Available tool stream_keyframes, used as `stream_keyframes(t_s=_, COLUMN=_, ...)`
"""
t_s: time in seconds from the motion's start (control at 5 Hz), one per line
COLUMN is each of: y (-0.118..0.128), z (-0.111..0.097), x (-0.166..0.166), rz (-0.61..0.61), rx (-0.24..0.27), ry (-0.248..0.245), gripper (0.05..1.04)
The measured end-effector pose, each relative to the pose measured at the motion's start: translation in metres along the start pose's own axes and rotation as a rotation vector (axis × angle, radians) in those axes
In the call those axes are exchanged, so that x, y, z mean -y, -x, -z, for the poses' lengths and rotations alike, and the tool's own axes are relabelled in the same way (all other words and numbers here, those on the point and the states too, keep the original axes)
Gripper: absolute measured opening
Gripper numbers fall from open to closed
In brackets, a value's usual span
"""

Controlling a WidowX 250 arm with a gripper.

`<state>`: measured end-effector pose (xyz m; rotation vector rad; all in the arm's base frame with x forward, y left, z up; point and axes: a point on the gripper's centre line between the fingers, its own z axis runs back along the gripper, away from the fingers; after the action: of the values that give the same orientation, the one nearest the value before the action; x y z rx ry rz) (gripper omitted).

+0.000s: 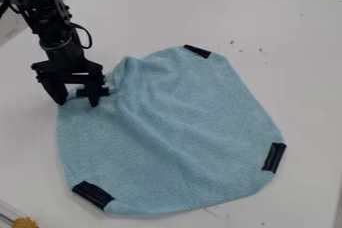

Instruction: Move the cloth to the bottom left of the table

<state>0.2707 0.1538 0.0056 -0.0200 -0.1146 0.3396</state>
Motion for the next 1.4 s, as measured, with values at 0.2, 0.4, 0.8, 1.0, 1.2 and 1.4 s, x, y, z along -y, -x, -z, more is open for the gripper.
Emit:
stream_keyframes(t_s=0.2, y=-0.004, z=0.001, x=-0.003, rz=-0.006, rx=-0.006, ry=0.001, gripper=0.906)
stream_keyframes(t_s=0.4, y=-0.005, z=0.0, x=-0.003, rz=-0.016, rx=-0.015, ry=-0.009, gripper=0.995)
stream_keyframes(t_s=0.8, y=-0.01, z=-0.02, x=0.008, rz=0.043, rx=-0.004, ry=-0.095, gripper=0.999)
stream_keyframes(t_s=1.0, y=-0.019, z=-0.042, x=0.03, rz=0.11, rx=0.063, ry=-0.146, gripper=0.999)
stream_keyframes(t_s=1.2, y=-0.022, z=-0.041, x=0.041, rz=0.117, rx=0.087, ry=-0.125, gripper=0.999)
stream_keyframes(t_s=1.4, y=-0.02, z=-0.022, x=0.048, rz=0.129, rx=0.054, ry=-0.07, gripper=0.999)
